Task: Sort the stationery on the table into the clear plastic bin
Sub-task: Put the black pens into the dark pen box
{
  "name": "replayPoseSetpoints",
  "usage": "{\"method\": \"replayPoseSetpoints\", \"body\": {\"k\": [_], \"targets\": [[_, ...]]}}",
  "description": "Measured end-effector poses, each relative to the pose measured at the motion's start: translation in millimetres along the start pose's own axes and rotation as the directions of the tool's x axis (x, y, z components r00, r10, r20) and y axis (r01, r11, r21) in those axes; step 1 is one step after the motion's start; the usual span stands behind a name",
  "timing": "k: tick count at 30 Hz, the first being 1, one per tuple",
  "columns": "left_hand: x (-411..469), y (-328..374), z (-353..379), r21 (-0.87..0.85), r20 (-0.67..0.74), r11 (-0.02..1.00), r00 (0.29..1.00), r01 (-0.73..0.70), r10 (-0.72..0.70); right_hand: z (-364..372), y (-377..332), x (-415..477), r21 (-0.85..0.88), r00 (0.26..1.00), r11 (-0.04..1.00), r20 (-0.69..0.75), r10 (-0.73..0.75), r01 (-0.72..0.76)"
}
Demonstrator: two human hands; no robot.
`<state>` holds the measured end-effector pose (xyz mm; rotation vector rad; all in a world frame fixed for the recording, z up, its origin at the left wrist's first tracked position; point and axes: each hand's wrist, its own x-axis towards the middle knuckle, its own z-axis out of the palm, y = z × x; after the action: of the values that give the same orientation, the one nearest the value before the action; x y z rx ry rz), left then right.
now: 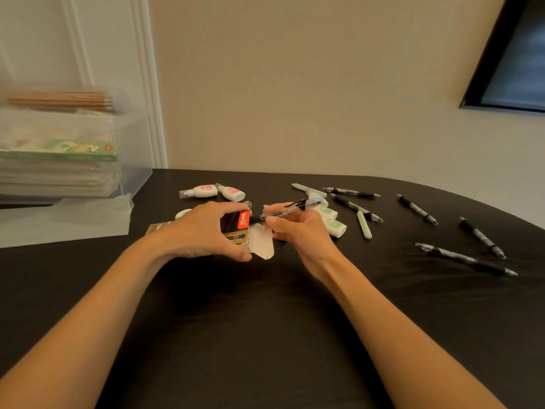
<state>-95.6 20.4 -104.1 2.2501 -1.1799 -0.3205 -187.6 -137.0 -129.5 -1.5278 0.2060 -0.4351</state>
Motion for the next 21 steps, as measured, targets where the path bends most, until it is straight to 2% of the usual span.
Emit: {"method": "replayPoseSetpoints", "body": {"k": [2, 4, 7, 10, 12, 15, 18, 21], "targets": [[-2, 1, 0, -0.01, 0.027, 1.0, 0.999, -0.024, 0.024, 4, 1, -1, -0.118, 1.0, 0.993, 0.027, -0.005, 0.008], [-2, 1, -1, -0.02, 0.03, 0.999, 0.999, -0.034, 0.035, 7, 1, -1, -0.132, 0.999, 0.991, 0.041, 0.005, 0.0], [-3, -1, -3, -0.072, 0.018, 0.997, 1.0, -0.017, 0.018, 8, -4, 1, 0.017, 0.999, 0.999, 0.028, 0.03, -0.03], [-3, -4, -5, -0.103, 0.004, 0.995, 1.0, -0.006, 0.006, 2, -8, 4, 0.155, 0.998, 0.988, -0.058, 0.024, -0.015], [-2, -5, -5, -0.113, -0.014, 0.994, 1.0, 0.004, -0.005, -2, -8, 4, 0.119, 0.993, 0.992, -0.117, -0.016, 0.03], [-2, -5, -5, -0.116, -0.033, 0.993, 0.999, 0.003, -0.007, -4, -7, 3, 0.034, 0.987, 0.995, -0.134, -0.089, 0.094], [-1, -3, -3, -0.109, -0.018, 0.994, 1.0, -0.005, 0.003, 0, -6, 2, -0.156, 0.988, 0.981, -0.078, -0.131, 0.118], [-1, -2, -1, -0.092, -0.006, 0.996, 1.0, -0.01, 0.01, 5, -4, 0, -0.262, 0.99, 0.956, 0.003, -0.14, 0.136]]}}
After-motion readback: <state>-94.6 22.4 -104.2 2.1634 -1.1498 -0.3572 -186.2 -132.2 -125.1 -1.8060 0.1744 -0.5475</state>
